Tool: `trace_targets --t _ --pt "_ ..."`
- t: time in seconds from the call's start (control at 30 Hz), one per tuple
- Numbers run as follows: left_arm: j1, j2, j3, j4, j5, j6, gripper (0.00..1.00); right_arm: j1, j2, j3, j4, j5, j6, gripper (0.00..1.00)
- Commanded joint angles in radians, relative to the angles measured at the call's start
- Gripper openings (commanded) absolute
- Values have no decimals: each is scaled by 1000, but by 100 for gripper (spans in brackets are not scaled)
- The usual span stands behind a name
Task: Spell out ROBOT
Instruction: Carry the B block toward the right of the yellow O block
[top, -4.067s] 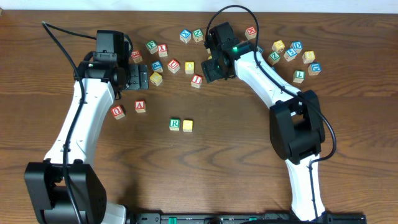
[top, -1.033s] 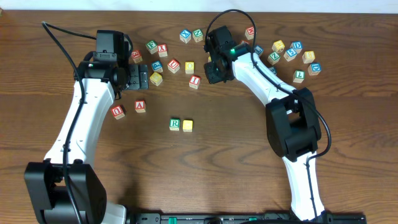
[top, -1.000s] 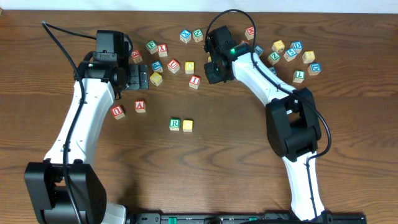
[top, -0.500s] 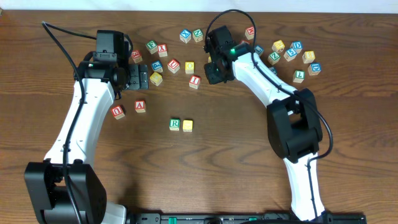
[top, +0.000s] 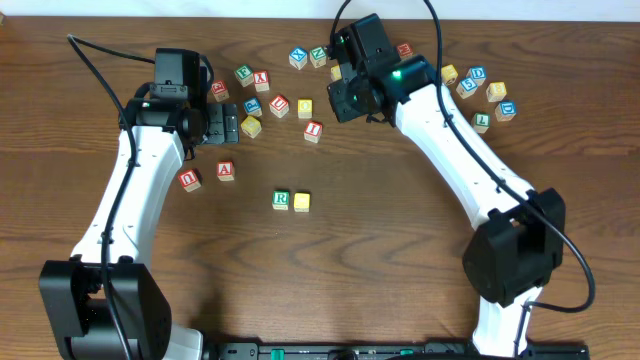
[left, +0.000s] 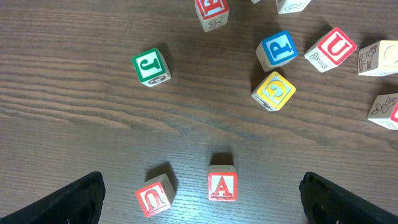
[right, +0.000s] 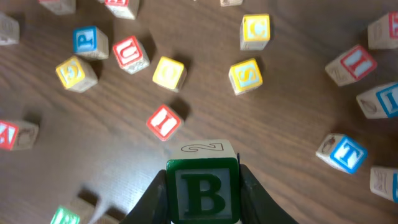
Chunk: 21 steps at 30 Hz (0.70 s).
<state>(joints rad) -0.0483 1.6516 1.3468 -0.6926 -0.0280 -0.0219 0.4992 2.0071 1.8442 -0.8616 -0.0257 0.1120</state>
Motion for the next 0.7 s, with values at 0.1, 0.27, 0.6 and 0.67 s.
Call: trace_targets --t 0.1,0.27,0.6,0.67 --pt "4 3 2 -3 2 6 98 26 -55 -200 50 16 47 12" --pt "4 3 2 -3 2 6 98 67 -132 -406 169 17 93 13" --pt "4 3 2 -3 2 6 98 182 -248 -590 259 123 267 14" --pt "4 3 2 -3 2 6 98 209 -251 -596 257 157 310 14"
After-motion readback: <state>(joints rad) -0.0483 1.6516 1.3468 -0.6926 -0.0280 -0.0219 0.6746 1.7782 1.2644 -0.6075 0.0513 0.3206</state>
